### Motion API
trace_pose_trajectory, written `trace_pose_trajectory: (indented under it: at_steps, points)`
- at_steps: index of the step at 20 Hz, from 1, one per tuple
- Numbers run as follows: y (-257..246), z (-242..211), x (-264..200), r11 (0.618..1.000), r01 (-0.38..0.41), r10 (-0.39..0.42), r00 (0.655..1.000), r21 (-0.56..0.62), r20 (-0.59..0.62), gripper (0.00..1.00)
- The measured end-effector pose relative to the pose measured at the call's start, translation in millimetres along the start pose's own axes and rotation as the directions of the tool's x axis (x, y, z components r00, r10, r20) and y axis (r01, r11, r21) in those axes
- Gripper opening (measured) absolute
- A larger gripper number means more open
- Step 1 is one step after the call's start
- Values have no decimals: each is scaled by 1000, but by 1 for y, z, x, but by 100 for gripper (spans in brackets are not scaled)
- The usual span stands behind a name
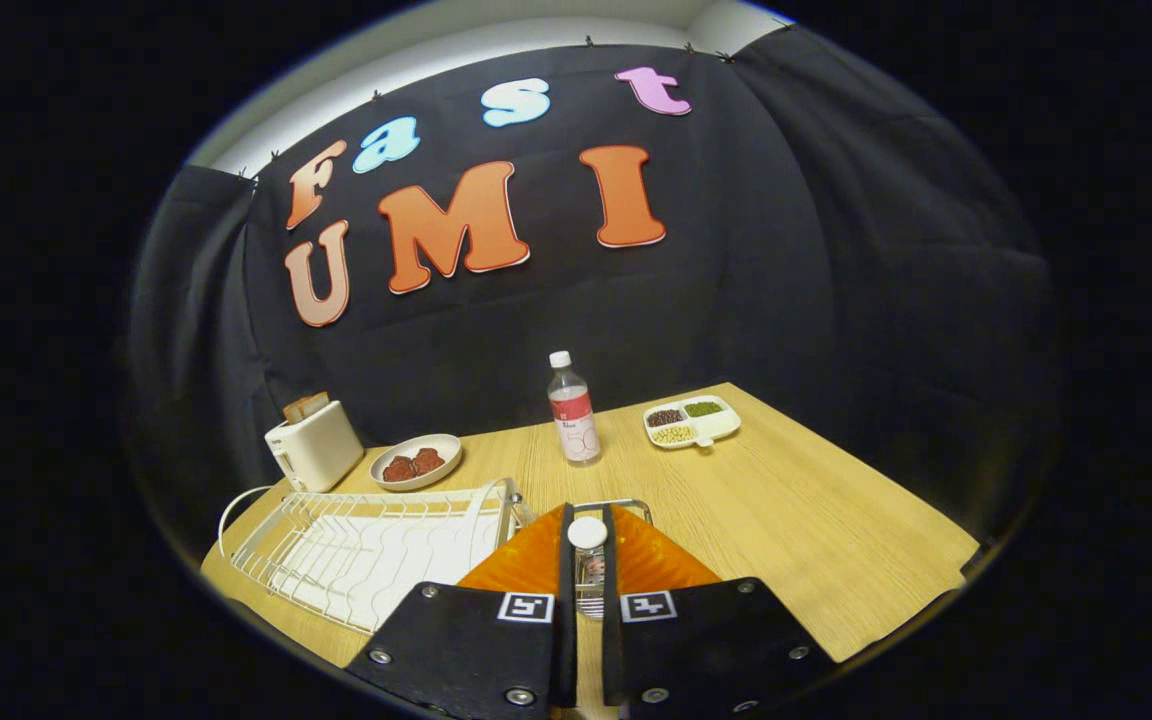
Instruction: Take the plate from the dish rack, then take the spoon from the basket and place it into the plate.
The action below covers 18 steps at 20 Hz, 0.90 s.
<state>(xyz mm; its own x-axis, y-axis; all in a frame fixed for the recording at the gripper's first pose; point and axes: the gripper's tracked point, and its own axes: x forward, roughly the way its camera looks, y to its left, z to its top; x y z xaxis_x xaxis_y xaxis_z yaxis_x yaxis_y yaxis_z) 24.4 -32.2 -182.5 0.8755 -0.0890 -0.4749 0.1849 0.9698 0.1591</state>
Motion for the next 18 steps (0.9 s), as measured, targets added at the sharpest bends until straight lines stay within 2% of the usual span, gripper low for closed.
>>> trace_pose_trajectory:
  at_steps: [5, 10, 15, 18]
  points:
    - [16, 27, -36, 999, -46, 47, 998, -28, 41, 10]
    - [41, 38, -81, 989, -148, 149, 987, -19, 65, 10]
    - [68, 18, -109, 962, -272, 273, 962, -25, 20, 10]
    - [75, -2, -116, 952, -305, 305, 952, -27, -18, 10]
